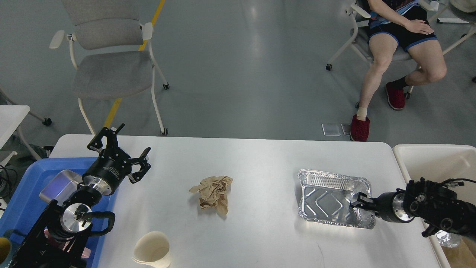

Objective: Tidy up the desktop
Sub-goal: 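Grasp the foil tray edge with the right gripper and lift it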

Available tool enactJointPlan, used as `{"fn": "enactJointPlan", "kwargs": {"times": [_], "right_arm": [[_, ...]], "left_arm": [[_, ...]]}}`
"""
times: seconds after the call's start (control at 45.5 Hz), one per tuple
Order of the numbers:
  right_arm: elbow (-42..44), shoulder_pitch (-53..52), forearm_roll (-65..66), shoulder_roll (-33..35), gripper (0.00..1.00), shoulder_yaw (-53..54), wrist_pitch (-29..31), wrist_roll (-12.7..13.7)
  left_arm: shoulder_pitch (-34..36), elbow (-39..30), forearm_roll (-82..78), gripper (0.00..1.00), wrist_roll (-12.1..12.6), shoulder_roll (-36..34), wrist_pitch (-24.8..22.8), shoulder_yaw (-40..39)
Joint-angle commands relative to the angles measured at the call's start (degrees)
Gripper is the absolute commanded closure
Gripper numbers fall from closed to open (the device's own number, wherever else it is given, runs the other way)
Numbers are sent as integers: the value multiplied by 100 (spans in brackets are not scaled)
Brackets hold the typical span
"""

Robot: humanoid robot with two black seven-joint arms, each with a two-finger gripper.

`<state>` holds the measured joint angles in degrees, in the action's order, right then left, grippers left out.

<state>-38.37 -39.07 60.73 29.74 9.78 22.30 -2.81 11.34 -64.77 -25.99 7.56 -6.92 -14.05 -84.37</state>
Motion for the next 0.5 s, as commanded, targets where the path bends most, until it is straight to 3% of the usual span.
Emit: {"fn": "enactJointPlan", "kwargs": {"times": [0.0, 0.483], "right_arm": [[-109, -48, 1, 23, 100, -3, 12, 0], [-2112, -838, 343, 1016, 100, 32, 56, 70]], "left_arm": [[0, -1, 6, 3, 0, -2, 8, 0], [-17, -1, -2, 3, 0, -46, 43, 0]]}}
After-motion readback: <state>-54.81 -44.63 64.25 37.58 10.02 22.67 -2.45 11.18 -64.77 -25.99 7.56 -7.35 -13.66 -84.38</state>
